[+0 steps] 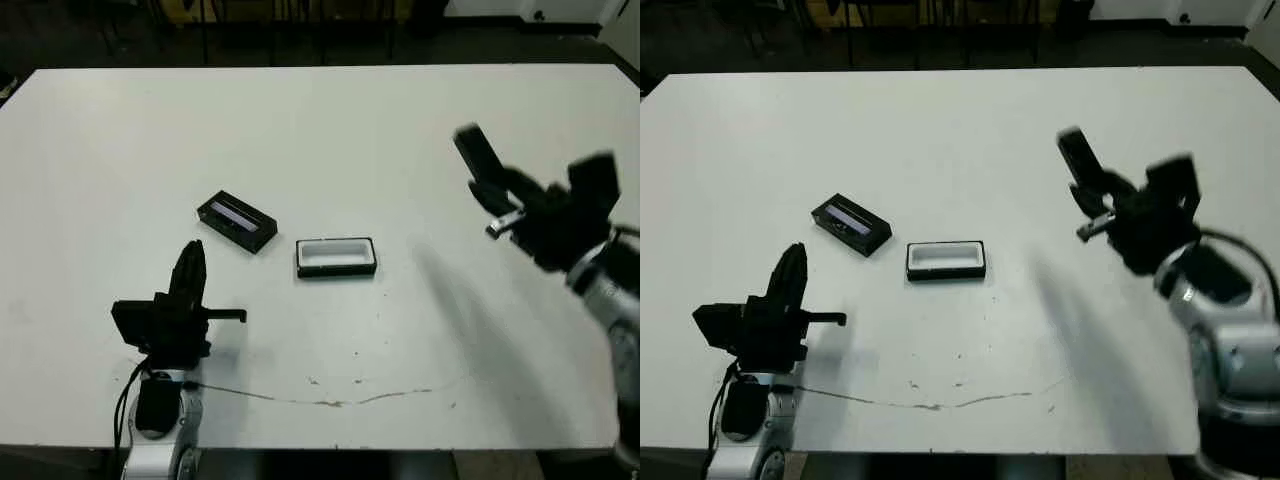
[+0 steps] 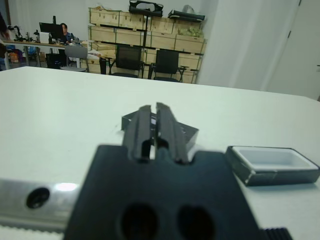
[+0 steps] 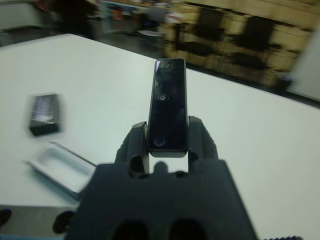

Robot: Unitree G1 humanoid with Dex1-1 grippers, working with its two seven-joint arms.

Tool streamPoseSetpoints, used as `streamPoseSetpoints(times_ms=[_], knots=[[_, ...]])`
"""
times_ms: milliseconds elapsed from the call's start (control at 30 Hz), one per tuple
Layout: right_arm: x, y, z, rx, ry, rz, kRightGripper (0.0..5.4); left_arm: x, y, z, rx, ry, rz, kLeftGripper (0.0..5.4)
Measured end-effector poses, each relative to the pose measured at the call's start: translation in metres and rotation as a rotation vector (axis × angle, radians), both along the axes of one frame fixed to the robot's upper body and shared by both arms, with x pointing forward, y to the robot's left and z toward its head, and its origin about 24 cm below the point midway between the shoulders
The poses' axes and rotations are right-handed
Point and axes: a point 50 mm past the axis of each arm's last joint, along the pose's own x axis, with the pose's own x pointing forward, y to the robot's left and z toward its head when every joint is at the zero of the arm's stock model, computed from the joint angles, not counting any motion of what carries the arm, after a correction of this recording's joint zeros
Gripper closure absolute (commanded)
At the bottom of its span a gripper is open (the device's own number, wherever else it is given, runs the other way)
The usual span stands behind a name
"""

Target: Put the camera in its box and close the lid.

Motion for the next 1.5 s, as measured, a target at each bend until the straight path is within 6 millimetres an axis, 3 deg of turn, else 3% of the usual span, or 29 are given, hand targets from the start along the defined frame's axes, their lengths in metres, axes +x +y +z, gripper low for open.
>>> streamPoseSetpoints(times_ms=[167,300,667,1167,1500], knots=[[0.028,0.017,0.002,-0.092,0.031,0.263,4.82,0.005,-0.001,0.001,0.001,-0.004,-0.007,5.40],[0.043,0.038,-0.001,-0.292,0.042,0.440,4.82,0.010,-0.001,0.002,0.005,-0.015,-0.011,5.40],[0.051,0.072,-0.013,-0.552,0.195,0.733,4.82,0.014,0.000,0.002,0.019,-0.015,0.002,5.40],[0.054,0.078,-0.027,-0.600,0.332,0.945,4.82,0.017,-0.001,-0.001,0.006,-0.006,0.002,5.40],[0.056,0.080,-0.043,-0.611,0.403,0.959,4.82,0.016,-0.002,-0.001,-0.002,-0.006,-0.001,5.40]])
